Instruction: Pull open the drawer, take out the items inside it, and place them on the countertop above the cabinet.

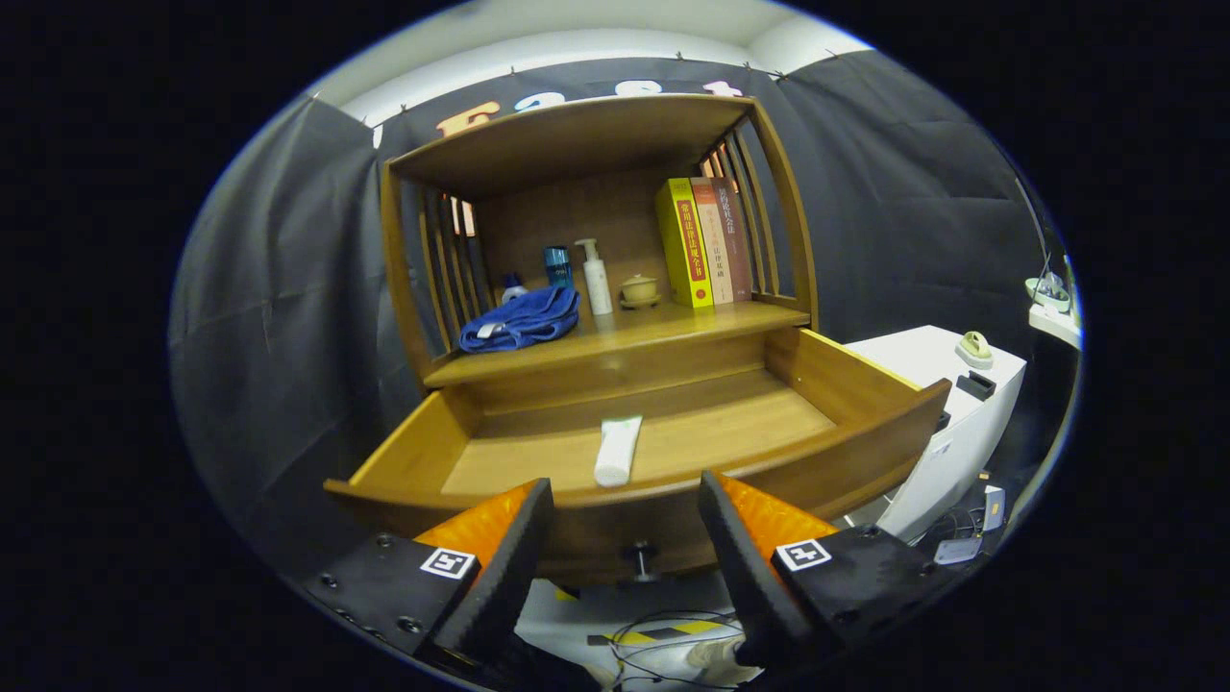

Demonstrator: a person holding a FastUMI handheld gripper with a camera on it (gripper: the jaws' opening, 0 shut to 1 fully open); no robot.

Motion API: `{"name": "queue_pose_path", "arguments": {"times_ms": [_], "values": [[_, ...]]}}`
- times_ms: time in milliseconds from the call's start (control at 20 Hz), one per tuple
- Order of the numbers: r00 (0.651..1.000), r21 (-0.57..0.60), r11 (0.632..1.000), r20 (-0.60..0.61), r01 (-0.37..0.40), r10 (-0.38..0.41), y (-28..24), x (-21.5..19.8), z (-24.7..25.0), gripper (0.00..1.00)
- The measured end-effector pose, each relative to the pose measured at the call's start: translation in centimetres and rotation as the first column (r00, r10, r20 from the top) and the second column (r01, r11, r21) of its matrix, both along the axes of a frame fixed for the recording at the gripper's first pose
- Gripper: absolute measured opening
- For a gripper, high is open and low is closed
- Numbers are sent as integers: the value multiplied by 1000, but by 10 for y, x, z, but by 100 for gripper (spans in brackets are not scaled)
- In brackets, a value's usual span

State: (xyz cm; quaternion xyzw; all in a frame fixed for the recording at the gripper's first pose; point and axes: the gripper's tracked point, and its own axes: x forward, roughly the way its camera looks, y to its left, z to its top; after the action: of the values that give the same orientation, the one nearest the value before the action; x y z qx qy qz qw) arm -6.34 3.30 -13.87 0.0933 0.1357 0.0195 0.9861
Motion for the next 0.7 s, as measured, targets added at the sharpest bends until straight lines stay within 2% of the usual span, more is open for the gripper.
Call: {"name": "queue_pose_path", "arguments": {"times_ms": [150,250,500,700], "values": [[1000,3,1000,-18,2,-2,0,25,30,98],[999,-36,999,-38,3,-4,-3,45,43,98],[993,-154,985,-97,-80,66,12,94,59,98],[977,-196,971,-186,-139,103,25,130,53,98]]}}
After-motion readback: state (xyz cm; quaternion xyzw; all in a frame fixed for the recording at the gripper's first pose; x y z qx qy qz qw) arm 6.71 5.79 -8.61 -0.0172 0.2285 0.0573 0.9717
